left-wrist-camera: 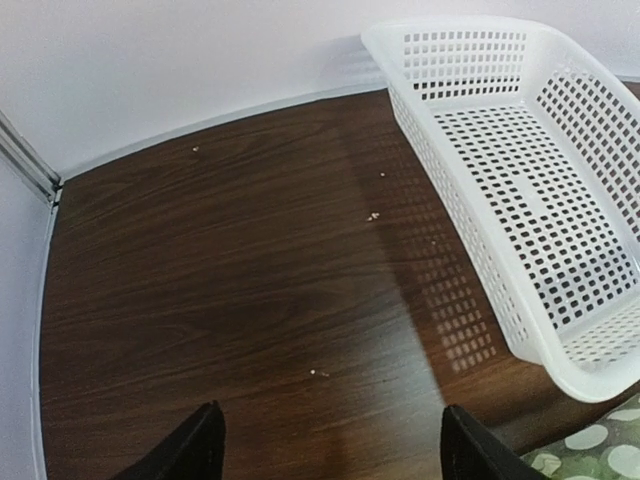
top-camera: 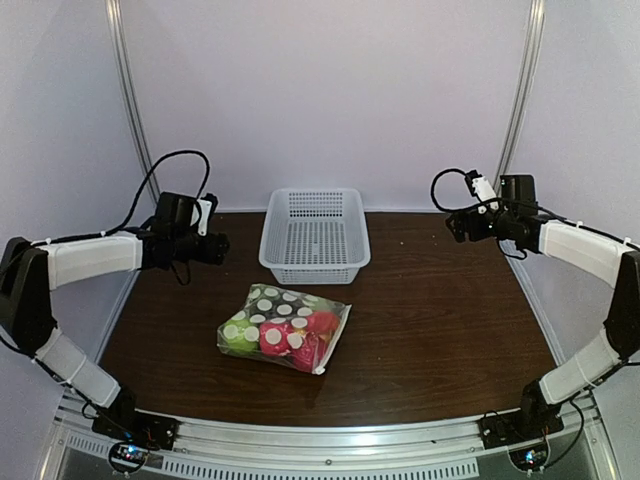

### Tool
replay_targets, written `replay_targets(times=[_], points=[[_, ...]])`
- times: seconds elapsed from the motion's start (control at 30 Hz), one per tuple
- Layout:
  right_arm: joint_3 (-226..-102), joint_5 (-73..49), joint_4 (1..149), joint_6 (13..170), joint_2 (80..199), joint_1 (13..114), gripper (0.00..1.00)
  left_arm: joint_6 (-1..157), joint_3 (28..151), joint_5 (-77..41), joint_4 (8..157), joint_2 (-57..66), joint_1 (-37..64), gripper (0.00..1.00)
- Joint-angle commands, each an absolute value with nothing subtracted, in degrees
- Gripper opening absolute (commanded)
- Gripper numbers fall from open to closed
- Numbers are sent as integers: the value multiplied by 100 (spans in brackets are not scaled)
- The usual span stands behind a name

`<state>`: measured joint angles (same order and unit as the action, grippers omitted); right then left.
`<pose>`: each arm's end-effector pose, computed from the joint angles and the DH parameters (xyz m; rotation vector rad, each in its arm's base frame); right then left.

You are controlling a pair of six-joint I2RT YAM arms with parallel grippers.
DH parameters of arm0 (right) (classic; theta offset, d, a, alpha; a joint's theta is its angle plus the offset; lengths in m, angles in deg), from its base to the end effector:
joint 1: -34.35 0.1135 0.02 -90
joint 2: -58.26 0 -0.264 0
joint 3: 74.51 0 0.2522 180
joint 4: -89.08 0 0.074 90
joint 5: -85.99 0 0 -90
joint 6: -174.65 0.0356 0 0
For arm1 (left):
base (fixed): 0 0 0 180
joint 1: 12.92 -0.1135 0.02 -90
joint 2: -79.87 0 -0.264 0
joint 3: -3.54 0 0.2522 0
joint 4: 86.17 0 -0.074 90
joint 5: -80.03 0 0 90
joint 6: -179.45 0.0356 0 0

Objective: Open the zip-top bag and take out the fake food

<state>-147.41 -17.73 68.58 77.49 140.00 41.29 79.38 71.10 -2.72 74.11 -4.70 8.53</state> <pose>0.3225 0.0478 0.2828 -0.3989 2.0375 0.2468 0.3030 -0.1142 0.2372 0.1492 2.2059 -0.1663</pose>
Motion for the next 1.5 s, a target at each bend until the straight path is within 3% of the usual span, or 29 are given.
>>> replay_targets(times=[0.0, 0.2, 0.37, 0.53, 0.83, 1.47], points=[[-14606, -1817, 7119, 7596, 14056, 4061, 99, 7686, 7691, -706, 7987, -932, 835, 75], [-14756, -2096, 6805, 7246, 14217, 4052, 99, 7491, 9187, -711, 7559, -2151, 835, 75], [-14785, -2399, 6732, 7164, 14316, 4099, 100, 7380, 10670, -919, 7222, -3328, 832, 82], [-14834, -2444, 6624, 7096, 14394, 4149, 99, 6921, 11640, -1257, 7037, -4204, 857, 80], [-14766, -2453, 6610, 7012, 14379, 4173, 98, 6681, 12227, -1924, 7092, -4981, 1195, 70], [-15238, -3009, 6081, 6529, 14653, 4464, 92, 6365, 12584, -1958, 7445, -5294, 3022, 66]])
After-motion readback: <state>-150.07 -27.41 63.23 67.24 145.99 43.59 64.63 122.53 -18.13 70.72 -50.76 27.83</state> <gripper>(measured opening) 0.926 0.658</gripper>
